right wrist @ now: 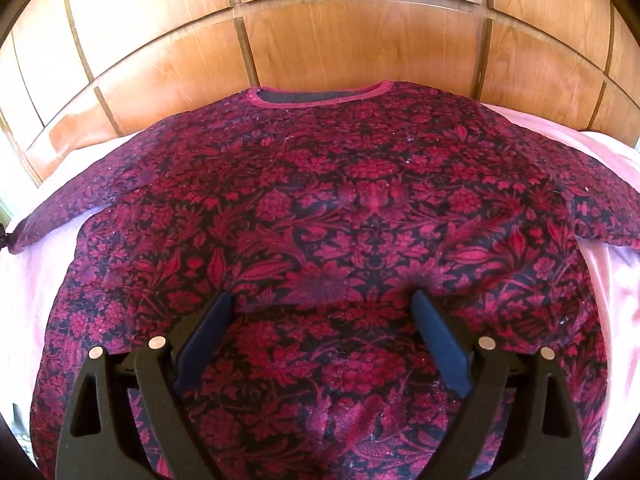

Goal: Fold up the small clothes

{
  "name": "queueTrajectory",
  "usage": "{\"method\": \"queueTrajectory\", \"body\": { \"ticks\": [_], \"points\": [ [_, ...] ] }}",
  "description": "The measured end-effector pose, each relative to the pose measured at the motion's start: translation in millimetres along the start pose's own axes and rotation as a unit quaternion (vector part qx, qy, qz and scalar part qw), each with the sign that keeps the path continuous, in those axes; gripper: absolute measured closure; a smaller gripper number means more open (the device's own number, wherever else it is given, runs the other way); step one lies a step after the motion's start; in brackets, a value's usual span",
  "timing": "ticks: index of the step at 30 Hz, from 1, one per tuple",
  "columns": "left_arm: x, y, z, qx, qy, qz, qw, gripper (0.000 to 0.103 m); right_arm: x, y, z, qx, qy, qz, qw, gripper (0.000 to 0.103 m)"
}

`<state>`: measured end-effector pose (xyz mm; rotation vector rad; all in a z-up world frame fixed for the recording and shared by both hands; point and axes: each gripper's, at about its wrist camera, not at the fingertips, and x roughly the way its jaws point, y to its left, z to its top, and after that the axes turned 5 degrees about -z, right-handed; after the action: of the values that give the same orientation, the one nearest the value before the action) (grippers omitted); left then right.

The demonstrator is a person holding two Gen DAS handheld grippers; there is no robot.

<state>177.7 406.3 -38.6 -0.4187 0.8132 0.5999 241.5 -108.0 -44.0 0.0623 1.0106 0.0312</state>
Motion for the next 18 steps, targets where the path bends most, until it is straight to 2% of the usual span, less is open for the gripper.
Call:
{"method": "queueTrajectory", "body": {
  "ticks": [3, 5, 6, 7, 9, 10, 11, 14, 18],
  "points": [
    [-29, -16, -27, 0.048, 0.001, -0.066, 0.9967, 0.099, -4, -3, 3, 0.003, 0.003, 0.012, 1.000, 0.012],
    [-51, -31, -54, 0.092, 0.013, -0.128, 0.9875, 0.099, -12, -9, 5, 0.006, 0.008, 0.023, 1.000, 0.014],
    [-61, -36, -67, 0.110, 0.023, -0.163, 0.9802, 0.092, -20, -16, 3, 0.012, 0.008, 0.033, 0.999, 0.016],
    [-75, -43, -86, 0.130, 0.036, -0.206, 0.9693, 0.086, -26, -22, 2, 0.017, 0.008, 0.037, 0.999, 0.017],
    [-94, -47, -112, 0.142, 0.065, -0.271, 0.9498, 0.068, -42, -43, -4, 0.034, 0.005, 0.033, 0.999, 0.021],
    [-104, -52, -130, 0.145, 0.085, -0.311, 0.9355, 0.065, -52, -58, -9, 0.044, 0.005, 0.029, 0.999, 0.023],
    [-111, -56, -144, 0.149, 0.096, -0.329, 0.9274, 0.063, -61, -70, -15, 0.051, 0.004, 0.021, 0.998, 0.025],
    [-128, -70, -187, 0.166, 0.142, -0.390, 0.8946, 0.062, -84, -102, -35, 0.069, 0.004, -0.002, 0.998, 0.027],
    [-140, -87, -232, 0.196, 0.189, -0.421, 0.8653, 0.062, -108, -137, -73, 0.078, 0.019, -0.029, 0.996, 0.030]
  ]
}}
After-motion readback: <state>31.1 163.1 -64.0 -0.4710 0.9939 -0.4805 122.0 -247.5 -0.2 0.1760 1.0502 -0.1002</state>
